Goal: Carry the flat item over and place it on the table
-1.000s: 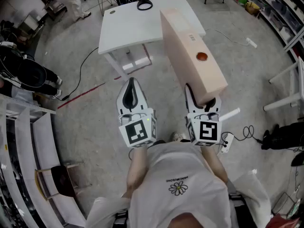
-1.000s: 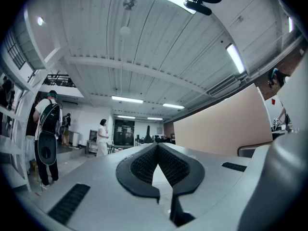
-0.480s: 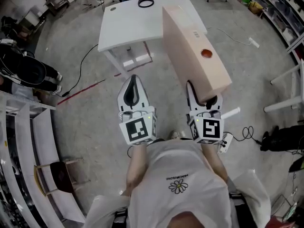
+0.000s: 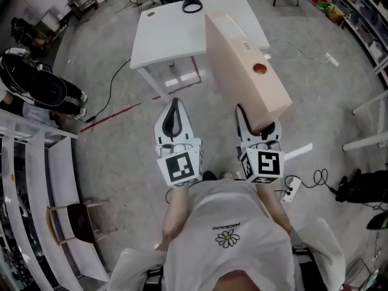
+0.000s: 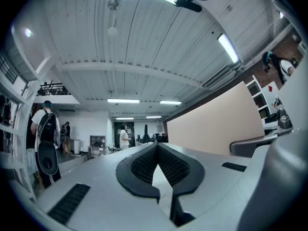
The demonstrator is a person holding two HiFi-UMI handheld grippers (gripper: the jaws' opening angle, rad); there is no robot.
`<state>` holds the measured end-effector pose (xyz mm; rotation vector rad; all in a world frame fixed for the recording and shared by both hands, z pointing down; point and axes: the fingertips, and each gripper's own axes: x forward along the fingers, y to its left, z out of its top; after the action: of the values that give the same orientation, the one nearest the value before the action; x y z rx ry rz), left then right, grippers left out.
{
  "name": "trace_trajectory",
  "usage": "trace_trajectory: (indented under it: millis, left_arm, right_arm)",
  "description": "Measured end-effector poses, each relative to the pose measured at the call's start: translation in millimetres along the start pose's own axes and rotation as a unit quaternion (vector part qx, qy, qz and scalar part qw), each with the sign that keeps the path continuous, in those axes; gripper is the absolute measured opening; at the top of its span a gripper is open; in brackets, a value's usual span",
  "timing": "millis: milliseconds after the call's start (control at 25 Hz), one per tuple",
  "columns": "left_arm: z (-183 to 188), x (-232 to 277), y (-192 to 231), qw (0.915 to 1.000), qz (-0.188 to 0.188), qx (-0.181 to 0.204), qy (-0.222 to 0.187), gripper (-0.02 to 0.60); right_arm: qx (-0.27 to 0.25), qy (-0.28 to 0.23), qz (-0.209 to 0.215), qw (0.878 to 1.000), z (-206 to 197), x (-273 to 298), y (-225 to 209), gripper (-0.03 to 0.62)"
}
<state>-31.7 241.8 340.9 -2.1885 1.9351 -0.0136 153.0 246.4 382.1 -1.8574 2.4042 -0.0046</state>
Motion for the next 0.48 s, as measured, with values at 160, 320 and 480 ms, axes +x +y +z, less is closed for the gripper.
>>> trace_trajectory:
  millis: [160, 320, 480]
  left_arm:
    - [0.8, -1.1, -1.4, 1.0000, 0.005, -0.001, -0.001, 0.012]
    - [-3.4, 3.4, 11.6, 0.9996, 0.018, -0.021, 0.000, 0.012]
    - [-11.9, 19.8, 14.0, 0.9996, 0.009, -0.025, -0.001, 0.012]
  right_arm:
    - [0.006, -0.003, 0.006, 1.000, -1.4, -1.8, -3.0, 0.275]
    - [0.012, 0.001, 0.010, 1.000, -7.0, 1.7, -0.6, 0.275]
    - [0.015, 0.001, 0.016, 1.000, -10.4, 9.6, -1.6, 0.275]
